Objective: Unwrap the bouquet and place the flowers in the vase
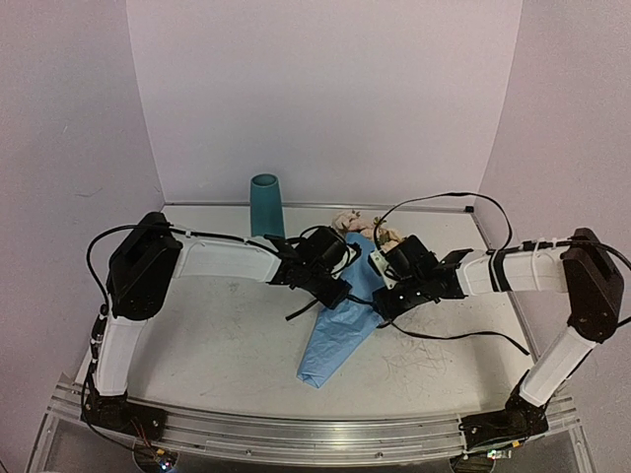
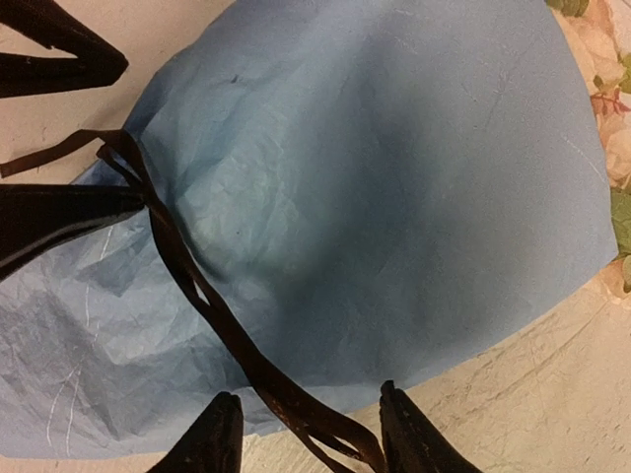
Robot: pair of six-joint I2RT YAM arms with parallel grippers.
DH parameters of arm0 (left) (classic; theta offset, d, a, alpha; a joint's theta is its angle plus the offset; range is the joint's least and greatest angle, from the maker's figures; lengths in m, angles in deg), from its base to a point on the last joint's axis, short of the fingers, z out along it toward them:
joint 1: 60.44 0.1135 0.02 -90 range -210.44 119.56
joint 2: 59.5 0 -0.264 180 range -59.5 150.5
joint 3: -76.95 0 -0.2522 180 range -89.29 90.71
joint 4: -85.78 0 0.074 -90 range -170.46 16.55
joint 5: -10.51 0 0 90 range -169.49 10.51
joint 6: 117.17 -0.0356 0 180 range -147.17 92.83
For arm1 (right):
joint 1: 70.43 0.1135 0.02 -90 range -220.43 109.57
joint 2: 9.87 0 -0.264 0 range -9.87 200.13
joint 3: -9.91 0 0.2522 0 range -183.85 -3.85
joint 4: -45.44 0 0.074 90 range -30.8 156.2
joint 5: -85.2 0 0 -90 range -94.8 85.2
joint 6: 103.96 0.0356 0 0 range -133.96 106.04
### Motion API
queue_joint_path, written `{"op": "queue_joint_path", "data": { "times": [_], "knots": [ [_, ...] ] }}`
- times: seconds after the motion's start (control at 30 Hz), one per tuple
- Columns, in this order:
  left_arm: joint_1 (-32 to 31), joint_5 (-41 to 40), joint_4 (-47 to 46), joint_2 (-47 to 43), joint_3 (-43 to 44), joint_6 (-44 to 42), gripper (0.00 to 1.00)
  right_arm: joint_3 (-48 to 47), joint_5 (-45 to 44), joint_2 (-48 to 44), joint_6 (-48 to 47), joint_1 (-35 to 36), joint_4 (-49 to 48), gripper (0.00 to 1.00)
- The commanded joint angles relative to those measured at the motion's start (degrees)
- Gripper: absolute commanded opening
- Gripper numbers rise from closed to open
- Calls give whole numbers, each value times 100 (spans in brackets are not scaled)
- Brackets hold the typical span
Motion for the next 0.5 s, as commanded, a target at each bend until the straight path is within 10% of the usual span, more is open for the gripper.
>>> {"op": "queue_joint_path", "data": {
  "times": [0.0,0.23,0.47],
  "knots": [
    [96,-169,11,68,310,-8,58,-212,-136,206,-46,32,124,40],
    [207,-238,12,132,341,201,54,188,-260,-107,239,30,36,13],
    [276,-539,22,166,264,403,50,632,-701,-576,741,26,138,9]
  ]
}}
